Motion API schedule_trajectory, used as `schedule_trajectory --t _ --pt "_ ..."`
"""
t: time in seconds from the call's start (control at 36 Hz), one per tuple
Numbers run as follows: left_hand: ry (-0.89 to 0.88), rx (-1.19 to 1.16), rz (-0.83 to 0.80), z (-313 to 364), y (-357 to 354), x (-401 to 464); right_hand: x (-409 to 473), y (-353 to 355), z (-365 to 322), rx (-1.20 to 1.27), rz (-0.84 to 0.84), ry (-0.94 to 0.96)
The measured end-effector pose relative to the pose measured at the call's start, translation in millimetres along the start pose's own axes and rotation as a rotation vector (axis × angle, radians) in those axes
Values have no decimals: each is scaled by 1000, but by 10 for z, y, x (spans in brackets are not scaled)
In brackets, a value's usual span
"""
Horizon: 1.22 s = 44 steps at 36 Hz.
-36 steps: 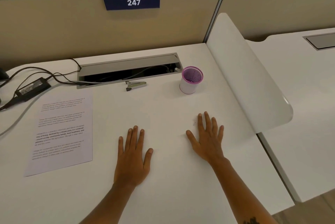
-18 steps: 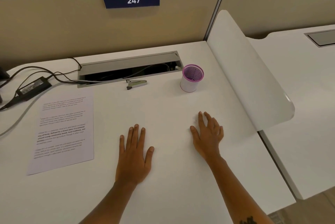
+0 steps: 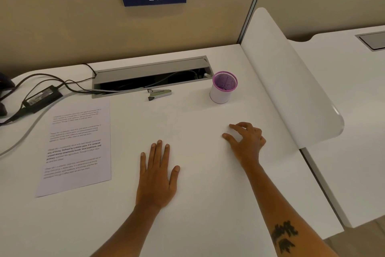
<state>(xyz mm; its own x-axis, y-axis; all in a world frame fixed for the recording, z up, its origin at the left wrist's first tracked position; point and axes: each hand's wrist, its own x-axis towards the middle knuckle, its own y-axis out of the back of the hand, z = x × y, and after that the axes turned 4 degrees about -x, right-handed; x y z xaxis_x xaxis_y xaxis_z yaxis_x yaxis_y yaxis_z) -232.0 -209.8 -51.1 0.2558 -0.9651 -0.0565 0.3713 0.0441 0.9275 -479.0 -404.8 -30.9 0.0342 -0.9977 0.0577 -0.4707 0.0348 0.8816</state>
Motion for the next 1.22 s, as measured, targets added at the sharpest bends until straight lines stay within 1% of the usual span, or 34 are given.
schedule_trajectory --t 0.08,0.22,0.33,0.69,0.89,1.0,1.14,1.22 --pt "-1 4 -7 3 5 4 -40 13 -1 34 11 -21" --pt "0 -3 -6 9 11 6 -42 -15 5 50 26 -5" --pt "-1 0 -6 -1 2 6 4 -29 15 8 18 24" --pt "-3 -13 -1 -6 -2 9 16 -77 -3 -21 118 92" --pt "-8 -24 4 -1 -3 8 18 -96 -53 -126 128 198" --pt "-8 -12 -1 -1 -5 7 0 -151 -84 -199 143 208" --pt "-4 -14 -1 -4 3 11 15 -178 -75 -297 106 248" --pt "-4 -25 -1 -5 6 9 36 -162 -61 -340 111 306"
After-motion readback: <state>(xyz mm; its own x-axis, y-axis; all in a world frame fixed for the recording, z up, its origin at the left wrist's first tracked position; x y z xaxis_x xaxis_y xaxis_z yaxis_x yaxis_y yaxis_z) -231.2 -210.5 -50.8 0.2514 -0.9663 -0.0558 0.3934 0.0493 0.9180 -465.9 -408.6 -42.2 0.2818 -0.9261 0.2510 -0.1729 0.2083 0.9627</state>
